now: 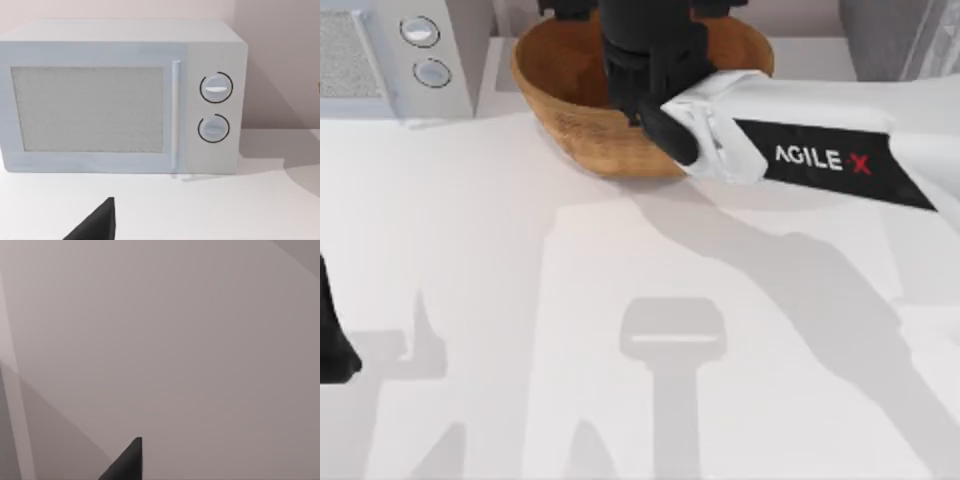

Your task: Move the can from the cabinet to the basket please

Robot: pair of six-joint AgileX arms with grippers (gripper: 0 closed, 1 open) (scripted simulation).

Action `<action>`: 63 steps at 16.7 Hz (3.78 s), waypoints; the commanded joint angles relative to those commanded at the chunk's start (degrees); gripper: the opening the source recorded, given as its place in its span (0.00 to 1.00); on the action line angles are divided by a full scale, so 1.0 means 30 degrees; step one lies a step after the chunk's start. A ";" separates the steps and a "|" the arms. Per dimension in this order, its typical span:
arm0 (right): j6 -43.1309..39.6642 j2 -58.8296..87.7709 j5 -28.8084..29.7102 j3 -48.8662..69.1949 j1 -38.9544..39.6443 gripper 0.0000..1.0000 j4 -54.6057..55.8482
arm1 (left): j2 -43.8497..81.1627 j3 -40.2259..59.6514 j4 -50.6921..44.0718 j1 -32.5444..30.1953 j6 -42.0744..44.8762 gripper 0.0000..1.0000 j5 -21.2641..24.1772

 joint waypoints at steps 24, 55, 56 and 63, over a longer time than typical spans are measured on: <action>0.0000 0.0000 0.0000 0.0000 0.0000 1.00 0.0000 | 0.0000 0.0000 0.0000 0.0000 0.0000 1.00 0.0000; -0.0034 -3.8071 -1.1290 -2.8254 -1.1748 1.00 -0.9322 | 0.0000 0.0000 0.0000 0.0000 0.0000 1.00 0.0000; -0.0112 -3.9454 -1.1833 -2.9371 -1.2122 1.00 -0.9567 | 0.0000 0.0000 0.0000 0.0000 0.0000 1.00 0.0000; -0.0356 -4.3563 -1.3684 -3.3048 -1.3249 1.00 -1.0252 | 0.0000 0.0000 0.0000 0.0000 0.0000 1.00 0.0000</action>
